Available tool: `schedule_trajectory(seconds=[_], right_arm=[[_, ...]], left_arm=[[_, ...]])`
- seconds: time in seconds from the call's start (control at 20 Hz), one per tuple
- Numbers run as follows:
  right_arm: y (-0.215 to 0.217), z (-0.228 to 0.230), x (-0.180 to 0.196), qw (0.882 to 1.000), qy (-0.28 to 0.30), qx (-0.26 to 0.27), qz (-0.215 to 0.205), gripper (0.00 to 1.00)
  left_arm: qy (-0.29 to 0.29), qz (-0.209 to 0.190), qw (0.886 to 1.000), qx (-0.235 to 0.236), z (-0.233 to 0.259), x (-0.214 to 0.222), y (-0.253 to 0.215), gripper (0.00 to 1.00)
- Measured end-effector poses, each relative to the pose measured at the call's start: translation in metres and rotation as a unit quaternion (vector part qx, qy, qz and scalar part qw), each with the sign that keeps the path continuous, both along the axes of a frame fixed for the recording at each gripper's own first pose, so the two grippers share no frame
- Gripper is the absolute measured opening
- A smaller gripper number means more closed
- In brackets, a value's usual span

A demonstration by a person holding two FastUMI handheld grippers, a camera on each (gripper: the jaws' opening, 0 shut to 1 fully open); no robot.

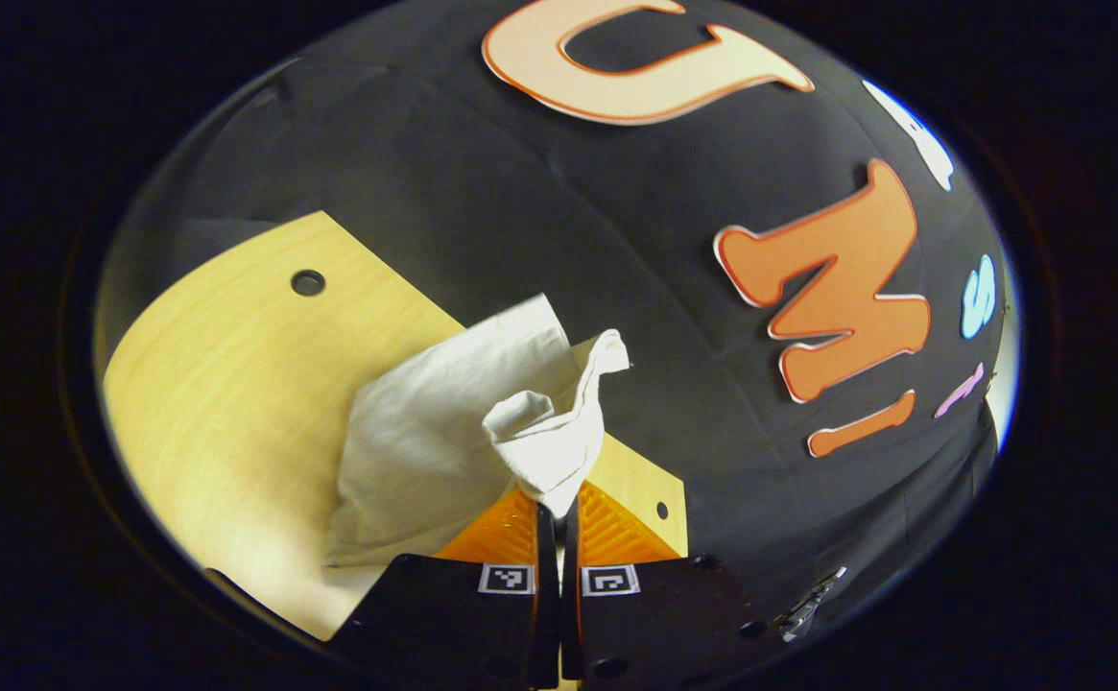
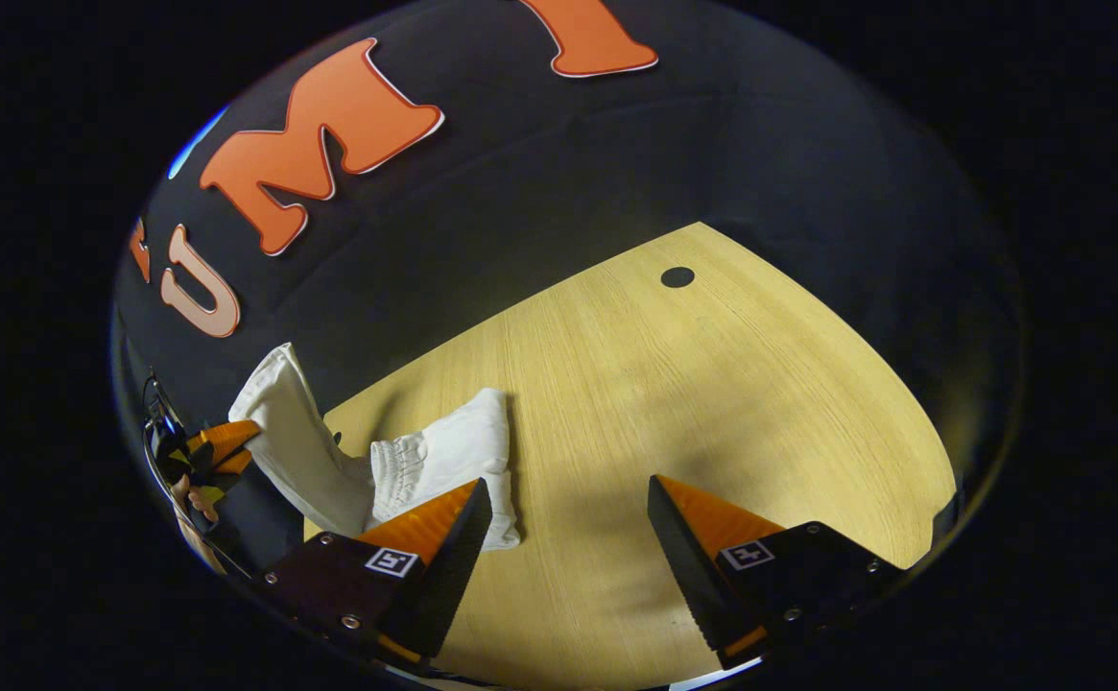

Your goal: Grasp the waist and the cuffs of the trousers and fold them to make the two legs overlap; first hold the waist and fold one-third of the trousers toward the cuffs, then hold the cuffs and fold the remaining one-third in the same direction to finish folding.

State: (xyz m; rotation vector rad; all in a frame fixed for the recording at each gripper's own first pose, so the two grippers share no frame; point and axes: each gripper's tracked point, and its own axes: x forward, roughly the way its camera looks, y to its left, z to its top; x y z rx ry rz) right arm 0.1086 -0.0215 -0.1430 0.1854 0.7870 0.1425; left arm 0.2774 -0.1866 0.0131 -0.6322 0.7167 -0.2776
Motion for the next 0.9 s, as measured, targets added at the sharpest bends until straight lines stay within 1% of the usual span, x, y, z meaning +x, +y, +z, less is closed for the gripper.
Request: schedule_trajectory(seconds=[0.2, 0.35, 0.4, 0.45, 0.6, 0.75, 0.8, 0.85, 0.9], right_arm=[[-0.027, -0.011, -0.004, 1.0, 0.014, 0.003, -0.012, 0.98], [-0.041, -0.016, -0.007, 1.0, 0.022, 0.005, -0.018, 0.98], [-0.046, -0.017, -0.006, 1.0, 0.022, 0.005, -0.022, 0.98], [-0.05, -0.017, -0.007, 0.999, 0.023, 0.005, -0.025, 0.99], [-0.058, -0.016, -0.008, 0.999, 0.024, 0.01, -0.03, 0.98], [-0.065, -0.015, -0.009, 0.999, 0.023, 0.008, -0.034, 0.99], [-0.065, -0.015, -0.009, 0.999, 0.023, 0.007, -0.035, 0.99], [-0.064, -0.015, -0.009, 0.999, 0.023, 0.007, -0.035, 0.98], [-0.064, -0.014, -0.009, 0.999, 0.023, 0.007, -0.034, 0.99]], left_arm=[[0.027, -0.047, 0.999, 0.007, -0.035, -0.01, -0.065, 0.04], [0.064, -0.075, 0.995, 0.017, -0.065, -0.022, -0.103, 0.05], [0.077, -0.082, 0.993, 0.026, -0.076, -0.022, -0.107, 0.06], [0.088, -0.089, 0.992, 0.033, -0.074, -0.026, -0.103, 0.04], [0.115, -0.111, 0.986, 0.048, -0.086, -0.038, -0.117, 0.04], [0.129, -0.129, 0.981, 0.066, -0.094, -0.049, -0.119, 0.05], [0.129, -0.135, 0.98, 0.065, -0.091, -0.05, -0.118, 0.09], [0.13, -0.136, 0.98, 0.066, -0.09, -0.05, -0.113, 0.1], [0.125, -0.129, 0.981, 0.069, -0.087, -0.045, -0.108, 0.17]])
